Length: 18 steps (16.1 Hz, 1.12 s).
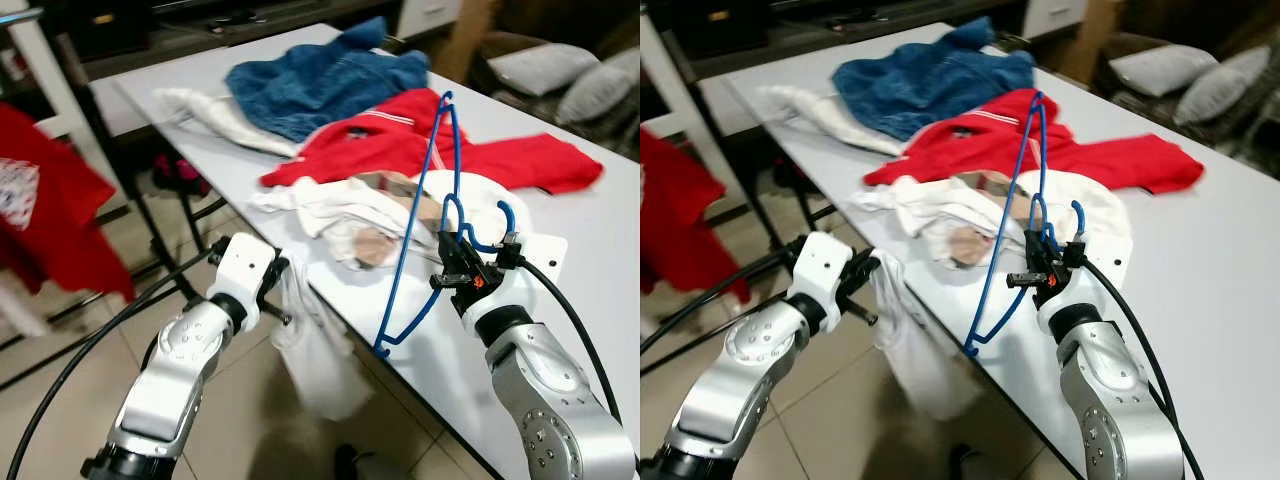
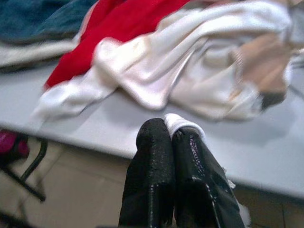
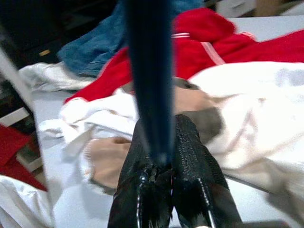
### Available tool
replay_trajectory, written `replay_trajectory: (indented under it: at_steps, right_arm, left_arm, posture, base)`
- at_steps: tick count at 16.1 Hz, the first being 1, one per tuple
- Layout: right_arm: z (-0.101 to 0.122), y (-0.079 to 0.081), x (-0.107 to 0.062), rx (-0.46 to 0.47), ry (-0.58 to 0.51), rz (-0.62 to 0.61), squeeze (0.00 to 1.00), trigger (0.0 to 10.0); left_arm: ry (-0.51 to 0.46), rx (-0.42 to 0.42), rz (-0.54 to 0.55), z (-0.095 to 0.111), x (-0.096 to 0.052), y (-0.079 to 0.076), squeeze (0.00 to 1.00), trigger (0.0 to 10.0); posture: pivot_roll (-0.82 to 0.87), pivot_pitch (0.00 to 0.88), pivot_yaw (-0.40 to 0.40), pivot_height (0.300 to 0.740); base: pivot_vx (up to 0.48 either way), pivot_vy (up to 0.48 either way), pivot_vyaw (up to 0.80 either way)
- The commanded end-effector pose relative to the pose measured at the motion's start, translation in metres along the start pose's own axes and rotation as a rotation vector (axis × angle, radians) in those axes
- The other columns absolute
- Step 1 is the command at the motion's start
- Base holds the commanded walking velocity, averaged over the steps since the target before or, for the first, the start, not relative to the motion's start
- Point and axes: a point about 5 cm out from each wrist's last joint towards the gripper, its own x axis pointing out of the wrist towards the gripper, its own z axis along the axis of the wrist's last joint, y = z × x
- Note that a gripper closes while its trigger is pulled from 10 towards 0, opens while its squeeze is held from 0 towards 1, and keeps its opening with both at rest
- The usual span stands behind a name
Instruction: Hang hanger
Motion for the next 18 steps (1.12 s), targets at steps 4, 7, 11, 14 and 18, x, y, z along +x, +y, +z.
replay_trajectory:
  at_steps: [4, 7, 11, 14, 18]
  right_arm:
    - [-0.0067, -0.0028, -0.0038, -0.027, 0.032, -0.049, 0.00, 10.0]
    - [-0.0061, -0.0049, -0.0067, -0.050, 0.040, -0.057, 0.00, 10.0]
    - [-0.0036, -0.0064, -0.0053, -0.074, 0.047, -0.048, 0.00, 10.0]
    - [-0.0027, -0.0041, -0.0028, -0.089, 0.053, -0.030, 0.00, 10.0]
    - [-0.0046, -0.0072, -0.0004, -0.119, 0.085, -0.021, 0.00, 10.0]
  left_arm:
    - [-0.021, 0.019, -0.002, 0.0029, -0.0013, 0.0035, 0.00, 10.0]
    - [-0.023, 0.008, 0.002, 0.0010, 0.0015, 0.0021, 0.00, 10.0]
    - [-0.038, 0.009, 0.018, -0.0001, 0.0020, -0.0025, 0.00, 10.0]
    - [-0.038, 0.001, 0.026, -0.0020, 0.0014, -0.0014, 0.00, 10.0]
    - [-0.039, 0.001, 0.036, -0.0033, 0.0021, -0.0032, 0.00, 10.0]
  posture:
    - [-0.04, 0.000, 0.042, 0.740]
    - [-0.06, 0.000, 0.042, 0.740]
    - [-0.06, 0.000, 0.030, 0.740]
    - [-0.06, 0.000, 0.012, 0.740]
    - [-0.06, 0.000, -0.001, 0.740]
  base:
    - [0.000, 0.000, -0.80]
    - [0.000, 0.000, -0.80]
    - [0.000, 0.000, -0.80]
    - [0.000, 0.000, -0.80]
    - [0.000, 0.000, -0.80]
